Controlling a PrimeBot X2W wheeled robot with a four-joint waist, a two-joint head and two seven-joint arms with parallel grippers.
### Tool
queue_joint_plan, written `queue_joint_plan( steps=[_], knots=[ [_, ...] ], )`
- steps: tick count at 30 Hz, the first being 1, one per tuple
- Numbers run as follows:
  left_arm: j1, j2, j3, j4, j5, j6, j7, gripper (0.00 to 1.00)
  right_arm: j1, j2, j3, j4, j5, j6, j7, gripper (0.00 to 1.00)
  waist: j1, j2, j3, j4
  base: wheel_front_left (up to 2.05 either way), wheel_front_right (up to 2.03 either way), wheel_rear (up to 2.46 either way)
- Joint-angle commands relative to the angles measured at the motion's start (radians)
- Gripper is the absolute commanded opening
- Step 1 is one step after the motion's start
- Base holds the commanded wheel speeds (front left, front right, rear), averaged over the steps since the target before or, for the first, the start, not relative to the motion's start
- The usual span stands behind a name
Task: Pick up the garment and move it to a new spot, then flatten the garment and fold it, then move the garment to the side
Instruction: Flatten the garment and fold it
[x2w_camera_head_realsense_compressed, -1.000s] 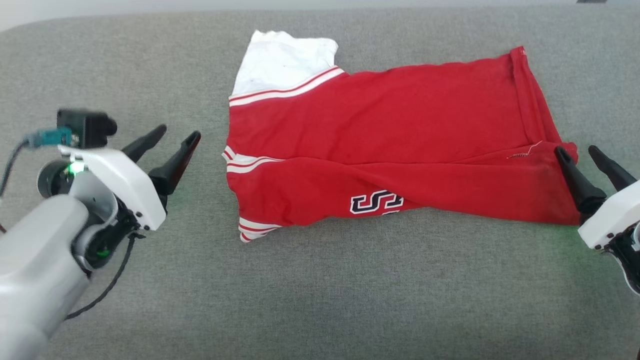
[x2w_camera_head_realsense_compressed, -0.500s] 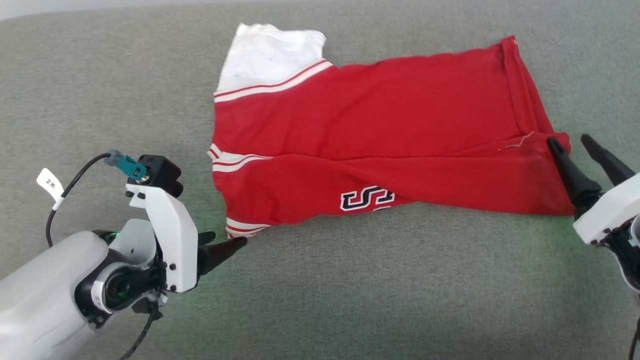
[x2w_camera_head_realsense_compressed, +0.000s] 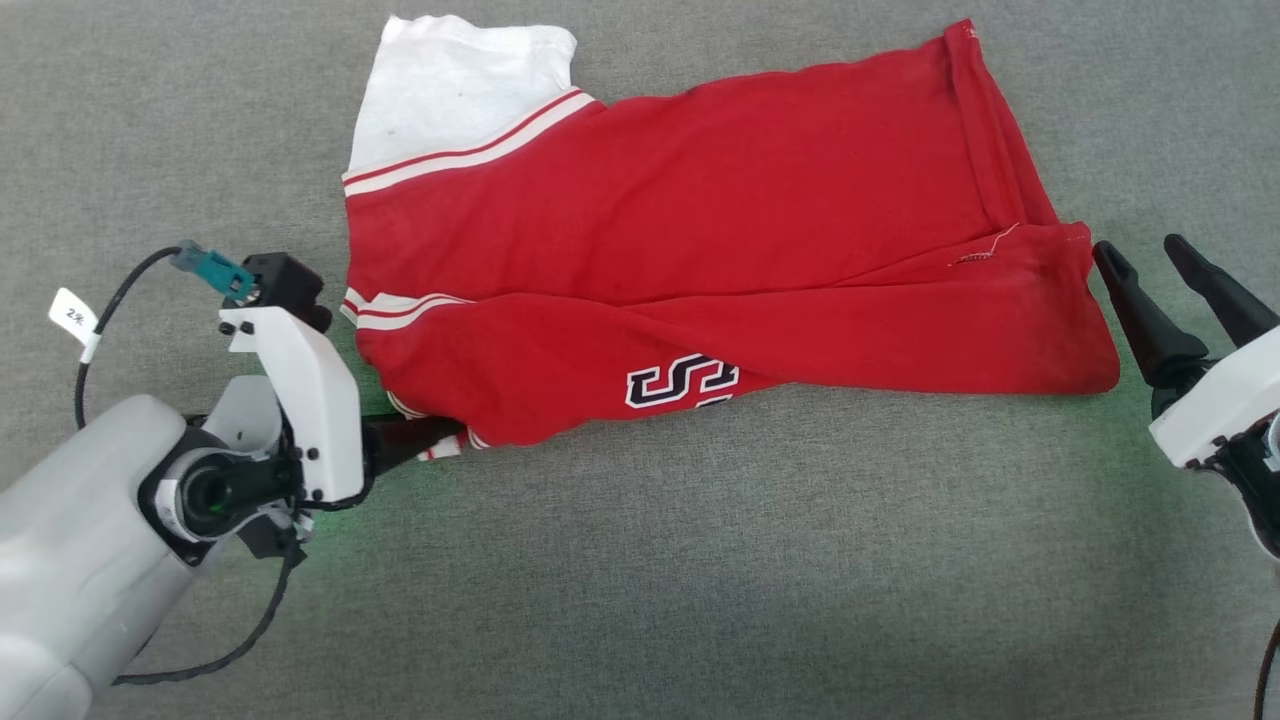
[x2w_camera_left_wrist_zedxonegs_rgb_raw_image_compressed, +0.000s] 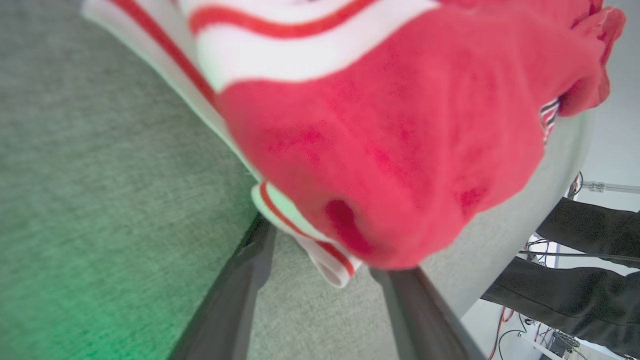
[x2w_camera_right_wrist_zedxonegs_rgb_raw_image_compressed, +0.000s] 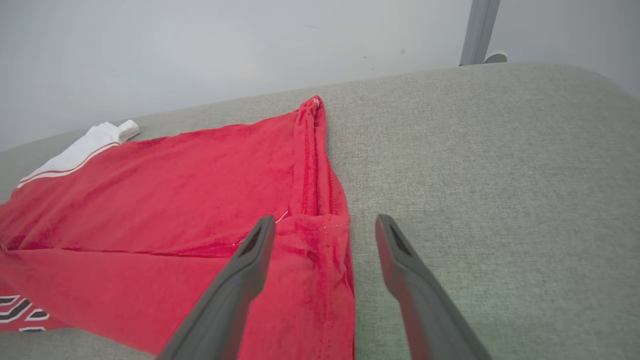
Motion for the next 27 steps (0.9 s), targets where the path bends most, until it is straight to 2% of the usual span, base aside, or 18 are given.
queue_joint_plan(
  steps=[1,4,7,16,19,24,25,26,27],
  knots=[
    [0.037,-0.041,-0.034,0.047,-0.005,0.004,0.005,0.02,0.004,-0.004,-0.004,-0.004,-0.007,0.0,0.006,1.0,0.0,-0.0001,0.002,-0.002,0.0,0.0,0.0],
    [0.04,-0.064,-0.03,0.068,-0.014,-0.027,0.005,0.0,0.012,-0.018,0.014,-0.022,-0.013,0.0,0.036,1.0,0.0,-0.0001,0.002,-0.003,0.0,0.0,0.0],
    [0.033,-0.077,-0.032,0.084,-0.006,-0.048,-0.003,0.0,0.018,-0.06,0.049,-0.051,-0.024,0.0,0.094,1.0,0.0,-0.0001,0.003,0.001,0.0,0.0,0.0],
    [0.003,-0.111,-0.033,0.072,0.037,-0.087,-0.048,0.0,-0.003,-0.223,0.165,-0.125,-0.005,0.0,0.381,1.0,0.0,-0.0001,0.032,0.033,0.0,0.0,0.0],
    [-0.001,-0.119,-0.035,0.067,0.05,-0.094,-0.061,0.0,-0.029,-0.24,0.185,-0.106,0.002,0.0,0.448,1.0,0.0,-0.0001,0.048,0.046,0.0,0.0,0.0],
    [-0.003,-0.137,-0.039,0.057,0.073,-0.101,-0.086,0.0,-0.056,-0.231,0.224,-0.047,0.022,0.0,0.53,1.0,0.0,-0.0001,0.07,0.07,0.0,0.0,0.0],
    [-0.001,-0.137,-0.039,0.058,0.074,-0.104,-0.091,0.0,-0.056,-0.229,0.236,-0.041,0.026,0.0,0.537,0.72,0.0,-0.0001,0.072,0.074,0.0,0.0,0.0],
    [0.003,-0.136,-0.04,0.058,0.075,-0.105,-0.095,0.0,-0.058,-0.226,0.244,-0.04,0.033,0.0,0.537,0.31,0.0,-0.0001,0.073,0.077,0.0,0.0,0.0],
    [0.008,-0.134,-0.041,0.056,0.076,-0.109,-0.1,0.0,-0.057,-0.223,0.245,-0.038,0.039,0.0,0.532,0.0,0.0,-0.0001,0.073,0.079,0.0,0.0,0.0]
  ],
)
